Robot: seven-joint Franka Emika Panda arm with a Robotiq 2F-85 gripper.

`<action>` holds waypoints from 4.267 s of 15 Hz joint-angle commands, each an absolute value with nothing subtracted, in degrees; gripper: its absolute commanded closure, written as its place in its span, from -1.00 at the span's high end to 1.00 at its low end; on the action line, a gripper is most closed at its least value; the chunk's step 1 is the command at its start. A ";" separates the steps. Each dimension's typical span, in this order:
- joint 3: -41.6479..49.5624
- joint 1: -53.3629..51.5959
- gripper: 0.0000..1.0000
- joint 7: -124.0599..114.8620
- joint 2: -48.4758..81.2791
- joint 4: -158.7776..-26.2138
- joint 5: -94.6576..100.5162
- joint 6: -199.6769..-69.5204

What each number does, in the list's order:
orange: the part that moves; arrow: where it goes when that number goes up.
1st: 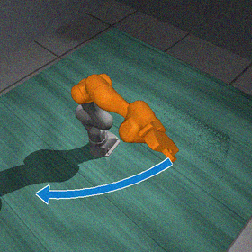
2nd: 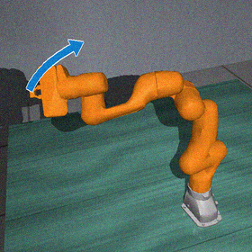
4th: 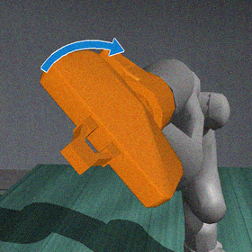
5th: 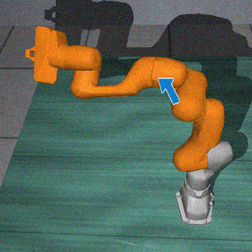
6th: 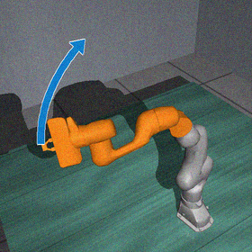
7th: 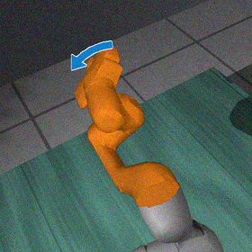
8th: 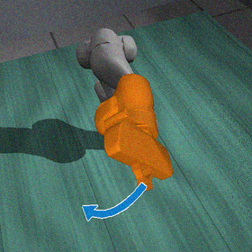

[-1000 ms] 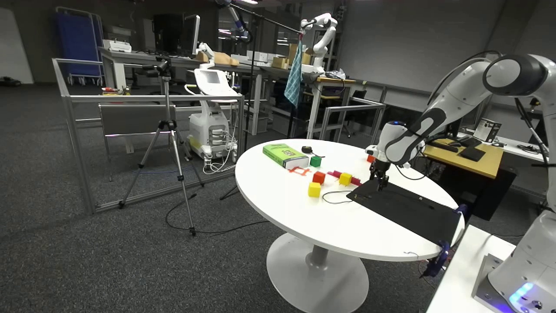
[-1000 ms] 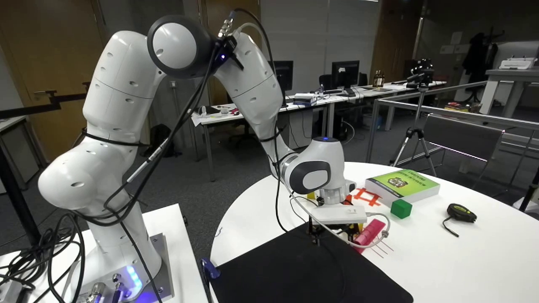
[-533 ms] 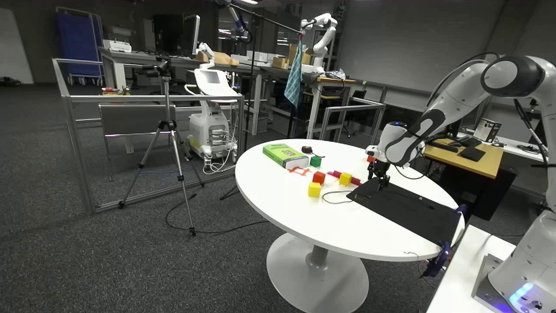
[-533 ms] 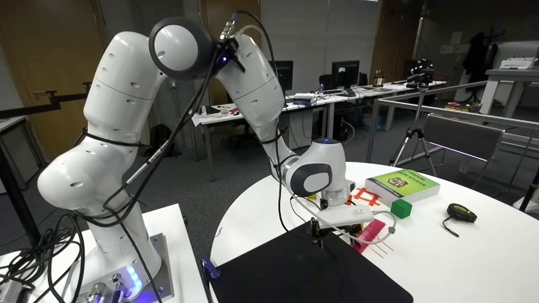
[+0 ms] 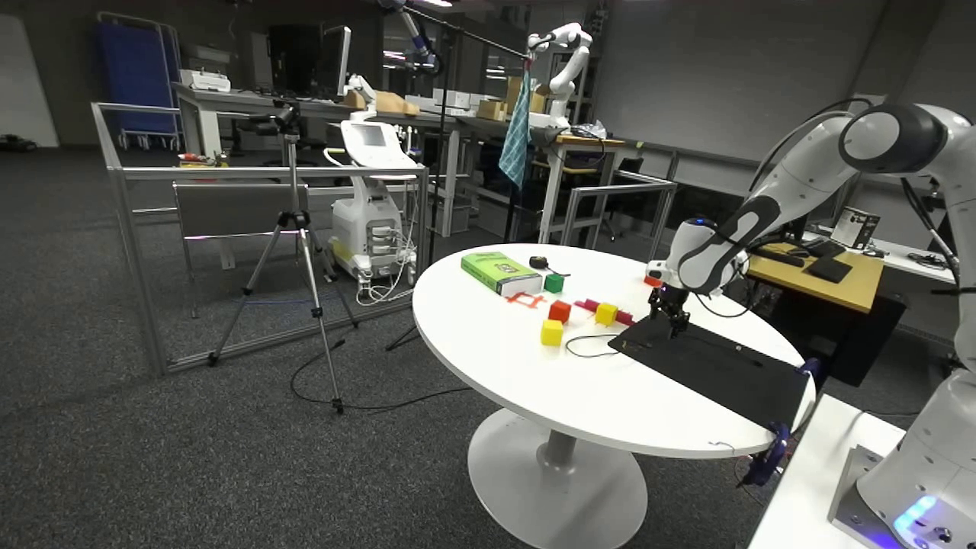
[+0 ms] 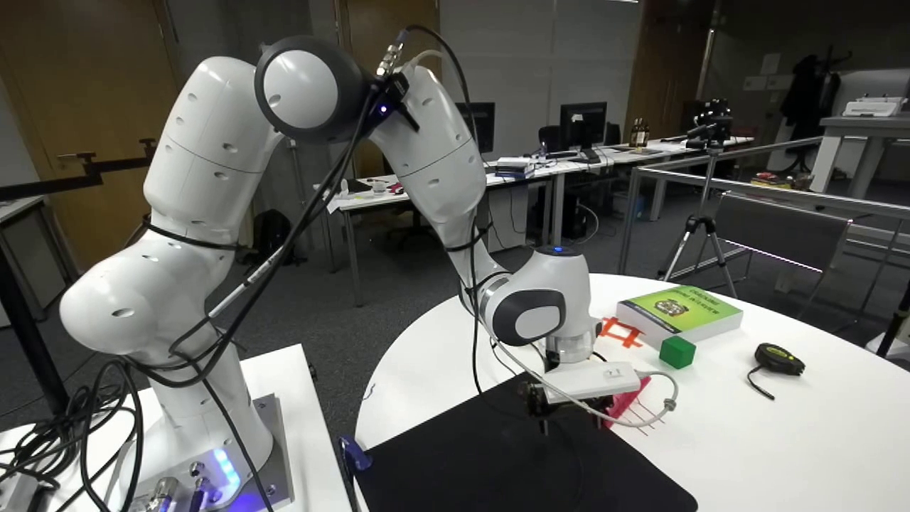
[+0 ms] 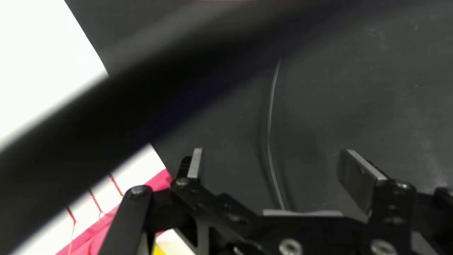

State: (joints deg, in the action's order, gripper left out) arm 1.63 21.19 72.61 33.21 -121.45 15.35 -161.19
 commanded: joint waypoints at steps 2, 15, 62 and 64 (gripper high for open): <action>1.81 20.59 0.91 74.01 35.19 -119.45 15.20 -160.30; 1.85 20.27 -1.00 73.49 35.82 -117.06 14.90 -159.70; 47.37 -0.19 -0.12 -4.39 56.04 -88.66 81.42 -171.38; 47.39 -0.24 0.20 -4.89 56.56 -88.11 81.44 -171.90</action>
